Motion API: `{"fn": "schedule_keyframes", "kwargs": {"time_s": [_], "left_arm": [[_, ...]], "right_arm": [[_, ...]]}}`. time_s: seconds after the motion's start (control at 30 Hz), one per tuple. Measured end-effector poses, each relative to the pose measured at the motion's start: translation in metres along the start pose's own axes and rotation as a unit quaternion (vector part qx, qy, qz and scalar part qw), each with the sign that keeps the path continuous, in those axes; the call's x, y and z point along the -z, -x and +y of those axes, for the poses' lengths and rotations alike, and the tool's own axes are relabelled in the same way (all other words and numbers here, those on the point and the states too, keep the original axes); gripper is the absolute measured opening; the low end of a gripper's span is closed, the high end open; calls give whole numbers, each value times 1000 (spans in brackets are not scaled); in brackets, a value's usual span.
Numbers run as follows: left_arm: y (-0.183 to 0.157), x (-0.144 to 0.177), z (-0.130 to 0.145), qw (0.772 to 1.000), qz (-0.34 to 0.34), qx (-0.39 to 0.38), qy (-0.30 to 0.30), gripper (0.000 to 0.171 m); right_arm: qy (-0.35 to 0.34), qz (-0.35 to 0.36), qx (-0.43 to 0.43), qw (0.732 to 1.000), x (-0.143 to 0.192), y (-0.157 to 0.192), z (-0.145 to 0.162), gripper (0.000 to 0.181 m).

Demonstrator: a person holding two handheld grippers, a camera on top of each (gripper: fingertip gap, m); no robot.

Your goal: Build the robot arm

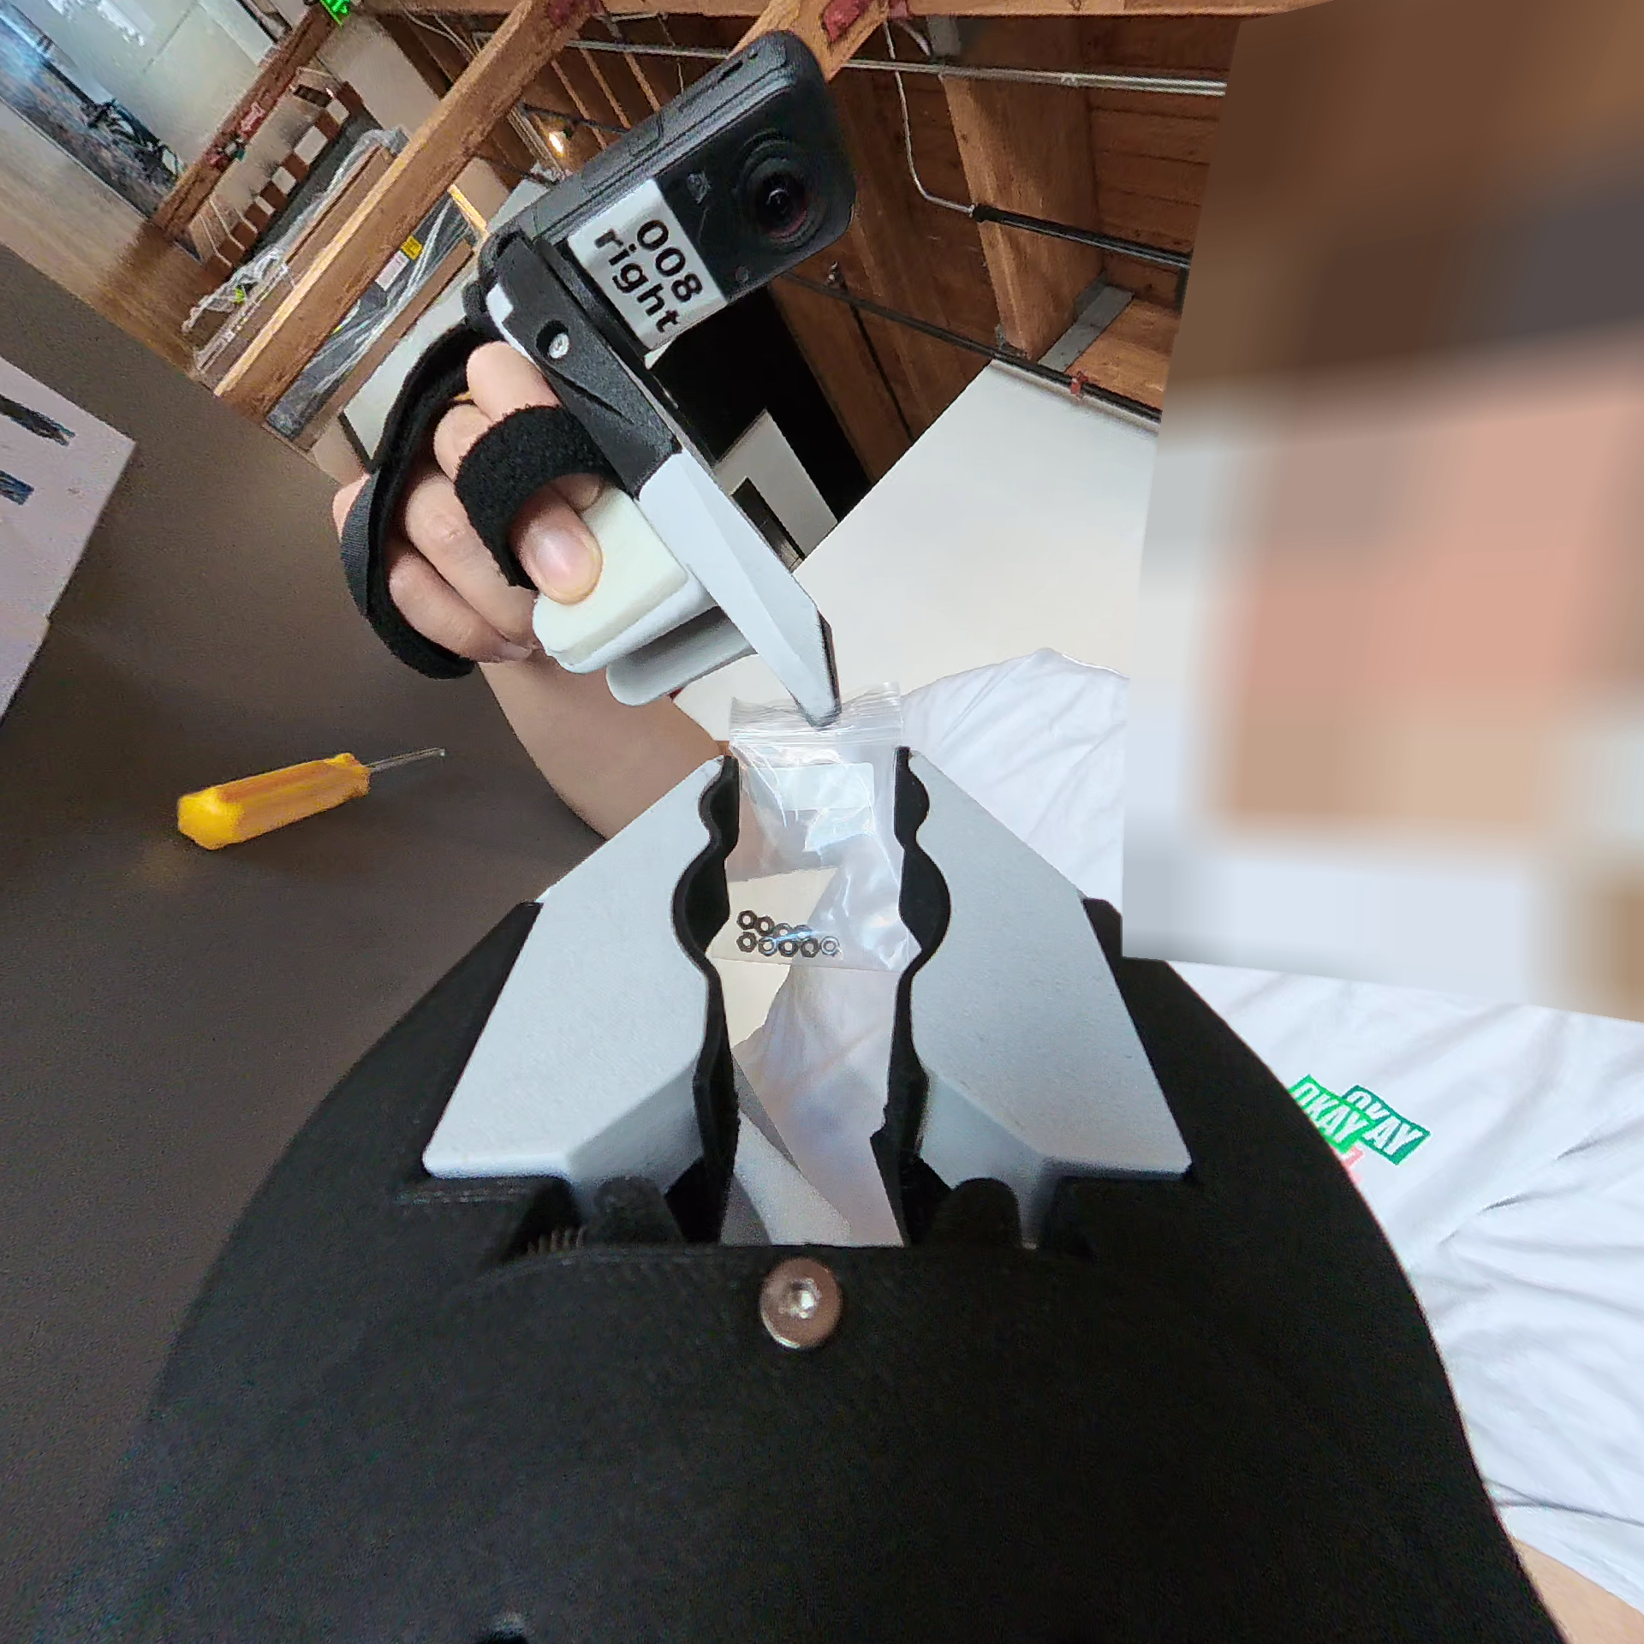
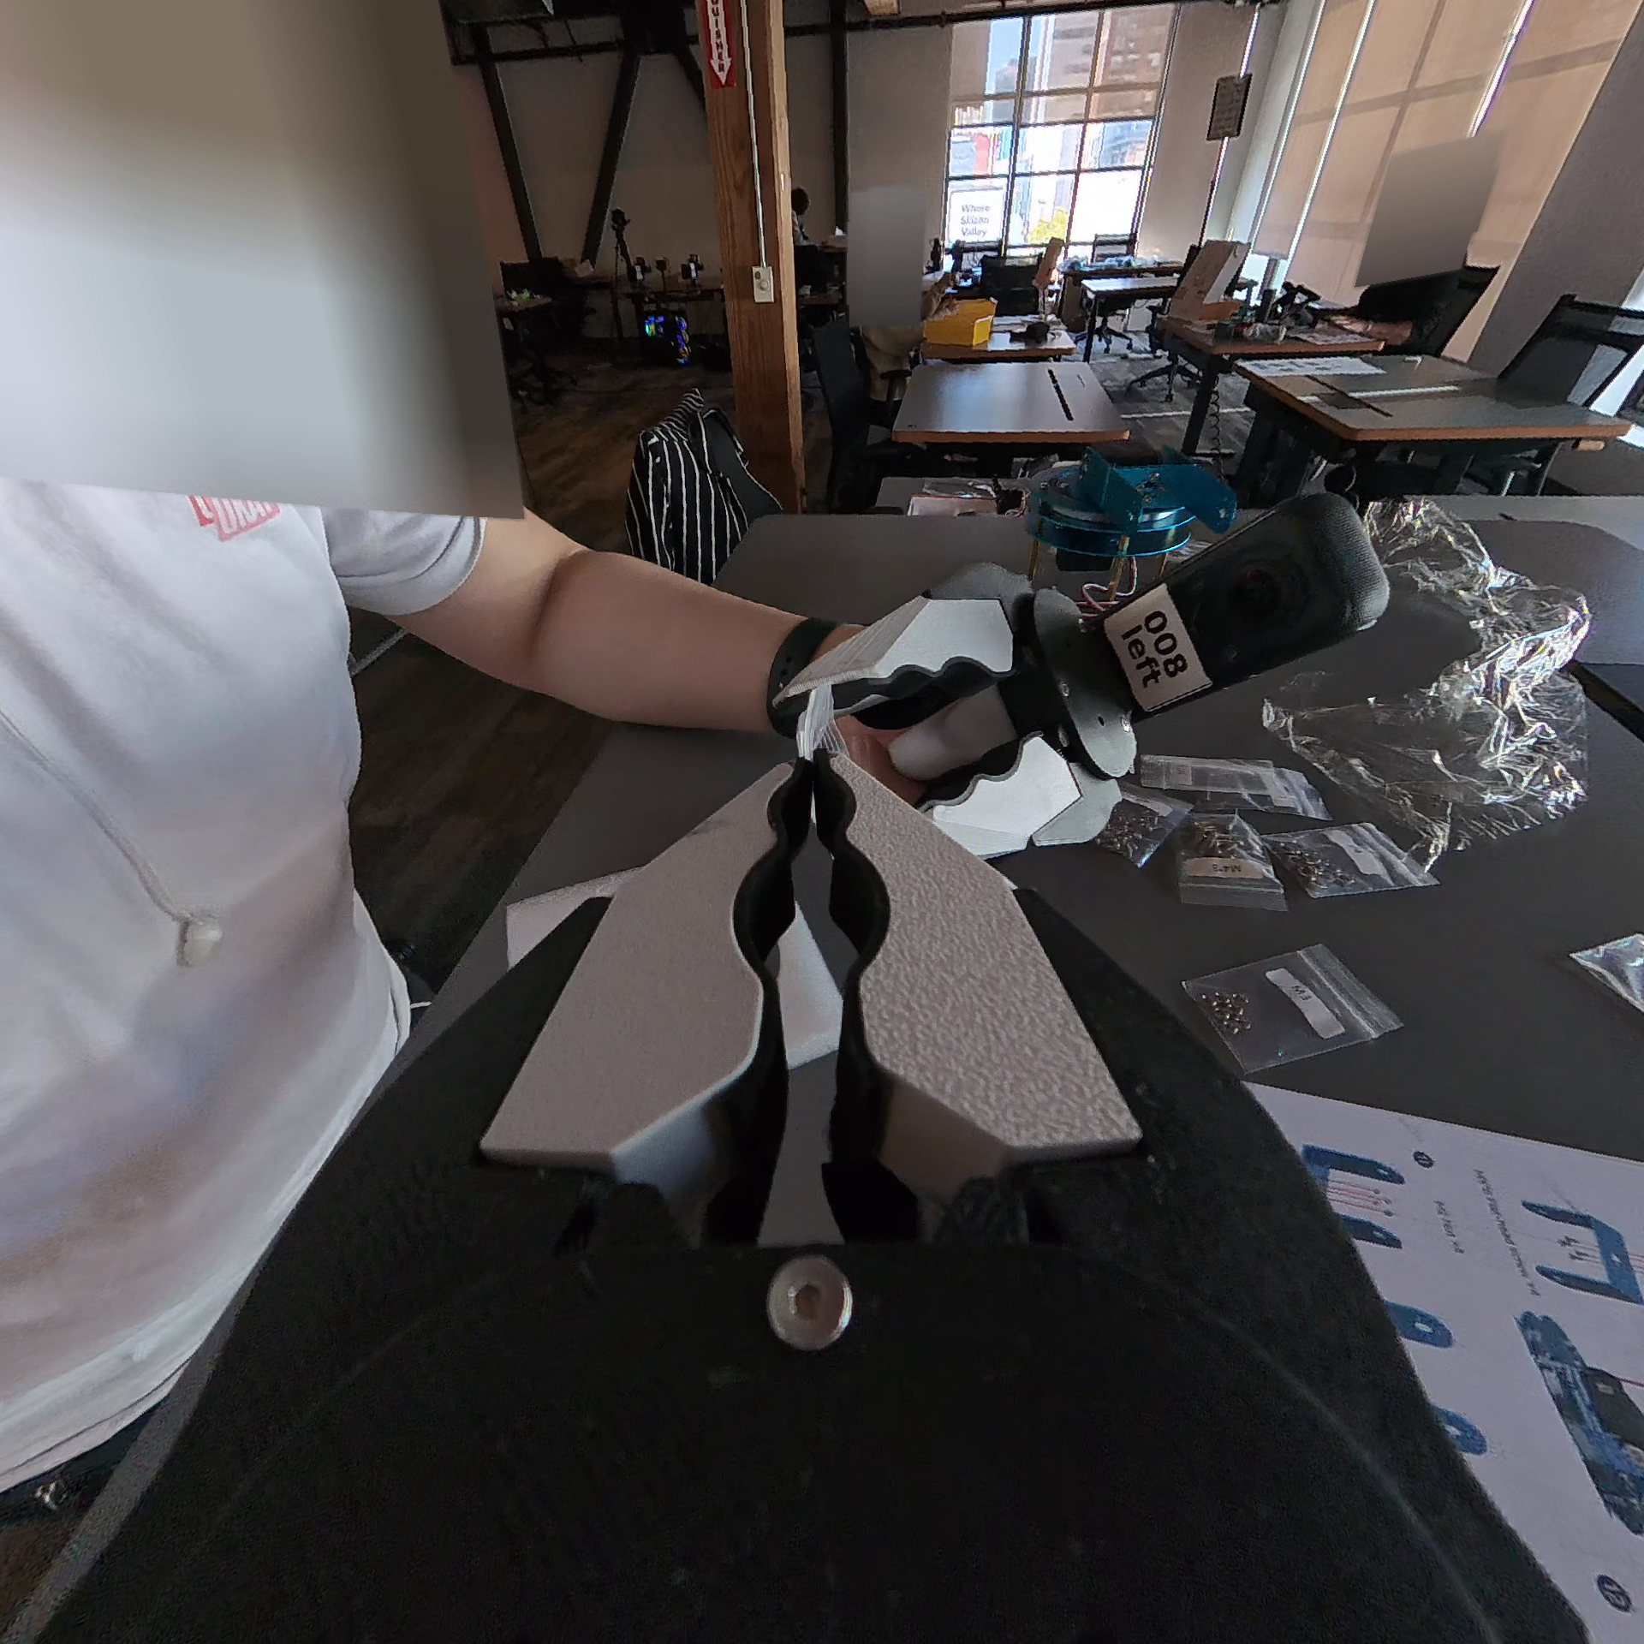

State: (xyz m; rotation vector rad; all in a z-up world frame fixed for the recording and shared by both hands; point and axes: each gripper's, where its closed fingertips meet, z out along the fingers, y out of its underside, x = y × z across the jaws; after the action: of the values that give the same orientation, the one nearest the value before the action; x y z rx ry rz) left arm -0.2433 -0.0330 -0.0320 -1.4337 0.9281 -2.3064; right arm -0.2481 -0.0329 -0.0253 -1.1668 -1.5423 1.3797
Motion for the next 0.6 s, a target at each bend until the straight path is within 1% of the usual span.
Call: {"fn": "schedule_keyframes", "kwargs": {"time_s": [0.13,0.27,0.33,0.37,0.4,0.43,0.47,0.53,0.6], "left_arm": [[6,3,-9,999,-3,2,-45,28],[3,-5,-5,999,-18,0,-37,28],[4,-4,-6,999,-19,5,-48,27],[3,-2,-7,998,-10,13,-52,23],[-2,-1,-7,998,11,21,-56,10],[-4,0,-8,997,25,30,-60,16],[-3,0,-8,997,25,38,-64,22],[5,-1,-6,997,8,45,-61,36],[11,-3,-1,998,-8,44,-48,41]], "right_arm": [[-32,-7,-12,999,3,-5,2,0],[-48,-11,-11,999,8,-1,0,0],[-49,-9,-12,999,9,-1,1,0],[-51,-10,-13,999,8,-1,0,0],[-47,-13,-15,999,7,-1,2,0],[-41,-10,-13,999,7,-1,3,0],[-41,-8,-9,999,6,-1,3,0],[-44,-7,-9,999,7,-1,2,0],[-45,-3,-13,999,9,-3,2,0]]}}
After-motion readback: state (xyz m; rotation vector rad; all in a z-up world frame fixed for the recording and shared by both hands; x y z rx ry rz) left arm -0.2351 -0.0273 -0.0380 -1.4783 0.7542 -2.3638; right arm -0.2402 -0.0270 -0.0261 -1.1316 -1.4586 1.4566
